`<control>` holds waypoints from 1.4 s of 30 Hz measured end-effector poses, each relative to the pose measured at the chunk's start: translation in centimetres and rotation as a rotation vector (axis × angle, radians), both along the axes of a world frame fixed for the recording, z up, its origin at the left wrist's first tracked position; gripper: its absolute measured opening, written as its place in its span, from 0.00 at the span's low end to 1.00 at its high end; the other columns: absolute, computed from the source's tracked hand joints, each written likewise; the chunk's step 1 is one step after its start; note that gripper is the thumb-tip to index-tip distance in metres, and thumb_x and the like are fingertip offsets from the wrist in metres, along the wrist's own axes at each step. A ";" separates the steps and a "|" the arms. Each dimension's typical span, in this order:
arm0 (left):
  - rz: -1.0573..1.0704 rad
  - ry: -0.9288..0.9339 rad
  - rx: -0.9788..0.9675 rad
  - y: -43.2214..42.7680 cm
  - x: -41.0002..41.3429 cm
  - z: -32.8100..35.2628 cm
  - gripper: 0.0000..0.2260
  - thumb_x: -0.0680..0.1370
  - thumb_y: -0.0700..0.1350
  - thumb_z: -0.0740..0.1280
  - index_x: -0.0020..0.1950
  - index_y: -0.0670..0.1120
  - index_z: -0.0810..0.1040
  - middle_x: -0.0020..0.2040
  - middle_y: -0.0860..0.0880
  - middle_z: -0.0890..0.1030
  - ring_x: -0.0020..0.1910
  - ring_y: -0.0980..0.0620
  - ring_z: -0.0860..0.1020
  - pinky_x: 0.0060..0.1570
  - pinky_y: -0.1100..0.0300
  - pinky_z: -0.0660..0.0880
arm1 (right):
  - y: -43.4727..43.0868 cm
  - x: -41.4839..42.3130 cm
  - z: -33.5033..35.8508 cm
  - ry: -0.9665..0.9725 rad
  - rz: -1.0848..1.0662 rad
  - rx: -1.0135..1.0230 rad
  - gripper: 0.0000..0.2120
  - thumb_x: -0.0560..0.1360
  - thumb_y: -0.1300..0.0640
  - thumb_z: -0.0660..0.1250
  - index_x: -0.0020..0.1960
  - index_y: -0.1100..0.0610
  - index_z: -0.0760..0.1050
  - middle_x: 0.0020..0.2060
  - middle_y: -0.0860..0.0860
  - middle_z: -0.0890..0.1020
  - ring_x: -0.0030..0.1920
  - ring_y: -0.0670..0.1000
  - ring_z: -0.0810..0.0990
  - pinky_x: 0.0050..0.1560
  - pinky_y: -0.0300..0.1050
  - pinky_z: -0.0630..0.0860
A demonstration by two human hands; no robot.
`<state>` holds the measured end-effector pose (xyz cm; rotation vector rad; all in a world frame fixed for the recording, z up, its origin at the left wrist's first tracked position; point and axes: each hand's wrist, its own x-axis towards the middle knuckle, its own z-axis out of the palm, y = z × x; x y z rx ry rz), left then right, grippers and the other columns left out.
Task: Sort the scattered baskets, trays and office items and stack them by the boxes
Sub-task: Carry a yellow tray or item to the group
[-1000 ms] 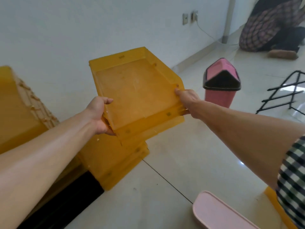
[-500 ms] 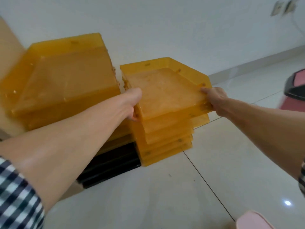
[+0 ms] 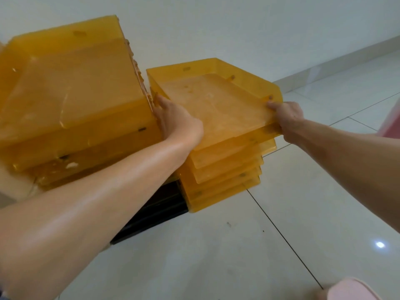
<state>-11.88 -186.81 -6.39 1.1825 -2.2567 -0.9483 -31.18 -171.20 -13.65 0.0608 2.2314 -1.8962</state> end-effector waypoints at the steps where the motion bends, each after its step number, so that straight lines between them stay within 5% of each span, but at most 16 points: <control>1: -0.053 0.016 -0.177 0.1 0.2 -0.2 0.44 0.78 0.34 0.66 0.82 0.45 0.37 0.82 0.44 0.45 0.81 0.43 0.49 0.77 0.50 0.54 | -0.1 0.1 0.0 0.000 0.006 -0.002 0.13 0.80 0.46 0.67 0.60 0.52 0.72 0.44 0.47 0.75 0.52 0.54 0.77 0.55 0.52 0.77; 4: -0.329 -0.075 -0.634 0.7 0.3 -0.6 0.41 0.80 0.46 0.67 0.82 0.48 0.41 0.82 0.44 0.41 0.81 0.41 0.42 0.75 0.48 0.39 | -0.6 0.4 0.1 0.021 0.029 0.019 0.19 0.81 0.46 0.67 0.66 0.56 0.75 0.46 0.49 0.78 0.54 0.55 0.78 0.56 0.53 0.78; 8: -0.608 -0.638 -0.736 1.1 0.5 -2.4 0.52 0.72 0.71 0.67 0.82 0.52 0.39 0.82 0.42 0.42 0.80 0.35 0.46 0.77 0.39 0.43 | -1.2 0.8 0.4 0.021 0.048 0.026 0.21 0.81 0.46 0.66 0.69 0.57 0.75 0.55 0.53 0.81 0.56 0.57 0.80 0.60 0.57 0.79; 14: -0.621 -0.666 -0.941 -0.2 1.4 -3.5 0.37 0.83 0.47 0.64 0.82 0.55 0.41 0.81 0.36 0.51 0.77 0.32 0.58 0.75 0.31 0.48 | -1.8 1.2 0.2 0.005 0.068 0.015 0.23 0.81 0.46 0.66 0.71 0.58 0.73 0.55 0.52 0.79 0.57 0.57 0.79 0.63 0.58 0.78; 20: -0.580 -0.626 -1.006 -0.7 1.1 -2.6 0.32 0.82 0.38 0.56 0.82 0.55 0.47 0.79 0.35 0.58 0.72 0.31 0.66 0.72 0.30 0.56 | -2.2 0.8 0.5 0.008 0.047 0.041 0.24 0.80 0.44 0.66 0.70 0.57 0.73 0.50 0.51 0.78 0.53 0.55 0.78 0.54 0.53 0.77; 24: -0.574 -0.604 -1.028 -1.2 1.1 -4.2 0.31 0.82 0.37 0.55 0.82 0.54 0.48 0.79 0.34 0.57 0.73 0.30 0.64 0.71 0.33 0.60 | -1.9 0.8 -0.6 0.105 0.101 0.307 0.22 0.81 0.38 0.61 0.61 0.55 0.75 0.48 0.51 0.78 0.48 0.54 0.79 0.46 0.50 0.78; 27: -0.568 -0.583 -1.070 -1.8 1.1 -5.1 0.29 0.82 0.39 0.53 0.82 0.55 0.50 0.78 0.35 0.59 0.72 0.31 0.65 0.71 0.35 0.61 | -1.9 0.9 -0.9 0.187 0.120 0.489 0.25 0.80 0.33 0.58 0.53 0.55 0.74 0.48 0.53 0.81 0.47 0.56 0.82 0.50 0.52 0.83; 33: -0.574 -0.556 -1.101 -2.3 0.9 -5.8 0.34 0.80 0.38 0.60 0.82 0.53 0.47 0.78 0.34 0.59 0.74 0.32 0.63 0.74 0.35 0.56 | -2.2 1.1 -0.8 0.111 0.103 0.449 0.31 0.77 0.28 0.57 0.56 0.57 0.74 0.51 0.54 0.81 0.48 0.57 0.81 0.50 0.52 0.82; 37: -0.571 -0.529 -1.102 -2.3 1.5 -6.8 0.35 0.84 0.50 0.59 0.81 0.51 0.37 0.81 0.36 0.52 0.77 0.33 0.57 0.75 0.34 0.51 | -1.7 1.4 -1.3 0.081 0.125 0.410 0.40 0.75 0.25 0.56 0.65 0.58 0.76 0.52 0.53 0.78 0.50 0.58 0.80 0.51 0.53 0.80; 42: -0.579 -0.478 -1.055 -2.0 1.6 -6.5 0.35 0.84 0.55 0.57 0.81 0.52 0.37 0.81 0.37 0.47 0.79 0.34 0.53 0.75 0.34 0.47 | -0.2 1.4 -1.5 0.110 0.153 0.374 0.42 0.74 0.24 0.55 0.65 0.58 0.78 0.50 0.51 0.80 0.51 0.57 0.80 0.54 0.54 0.80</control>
